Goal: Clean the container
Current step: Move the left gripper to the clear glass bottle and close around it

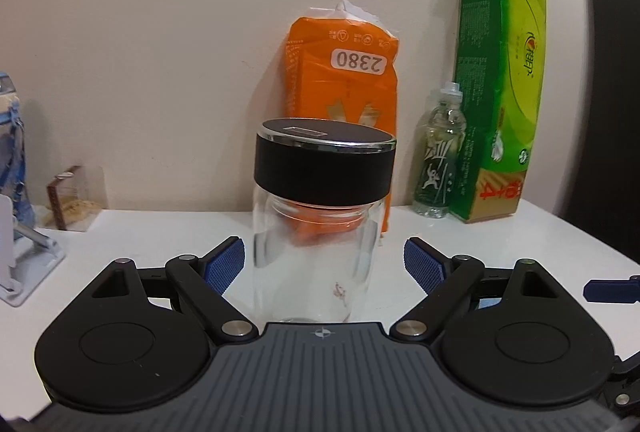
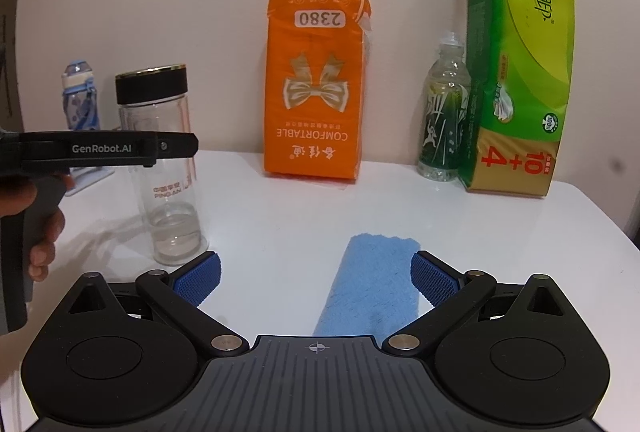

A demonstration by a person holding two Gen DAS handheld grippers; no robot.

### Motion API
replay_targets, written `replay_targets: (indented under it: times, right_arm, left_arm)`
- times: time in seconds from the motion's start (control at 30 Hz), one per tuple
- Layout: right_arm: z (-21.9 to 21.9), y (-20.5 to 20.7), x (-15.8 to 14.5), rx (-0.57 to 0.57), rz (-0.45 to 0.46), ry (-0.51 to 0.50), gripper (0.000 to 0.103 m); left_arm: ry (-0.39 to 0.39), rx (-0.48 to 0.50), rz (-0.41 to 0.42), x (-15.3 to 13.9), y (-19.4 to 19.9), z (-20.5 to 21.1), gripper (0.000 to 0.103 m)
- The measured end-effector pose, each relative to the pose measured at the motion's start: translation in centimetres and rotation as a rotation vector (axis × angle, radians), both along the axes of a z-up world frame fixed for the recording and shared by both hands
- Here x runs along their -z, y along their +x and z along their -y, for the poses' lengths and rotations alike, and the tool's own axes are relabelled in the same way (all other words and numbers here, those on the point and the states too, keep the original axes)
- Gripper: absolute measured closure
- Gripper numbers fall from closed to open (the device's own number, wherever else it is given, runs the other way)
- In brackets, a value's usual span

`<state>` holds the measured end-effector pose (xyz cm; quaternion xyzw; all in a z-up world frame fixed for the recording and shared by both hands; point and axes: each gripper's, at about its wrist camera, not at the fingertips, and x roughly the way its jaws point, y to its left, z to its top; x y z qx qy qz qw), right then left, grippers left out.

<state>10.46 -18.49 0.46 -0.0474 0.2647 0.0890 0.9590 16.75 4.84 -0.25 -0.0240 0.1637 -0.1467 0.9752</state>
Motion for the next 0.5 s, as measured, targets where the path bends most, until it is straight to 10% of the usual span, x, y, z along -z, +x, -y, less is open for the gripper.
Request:
replay_targets:
  times: [0.5]
  right_arm:
    - [0.4,1.7,0.2,0.020,-0.012,-0.003,0.000]
  left_arm:
    - [0.034,-0.004,0.003,0.1,1.0,0.6,0.009]
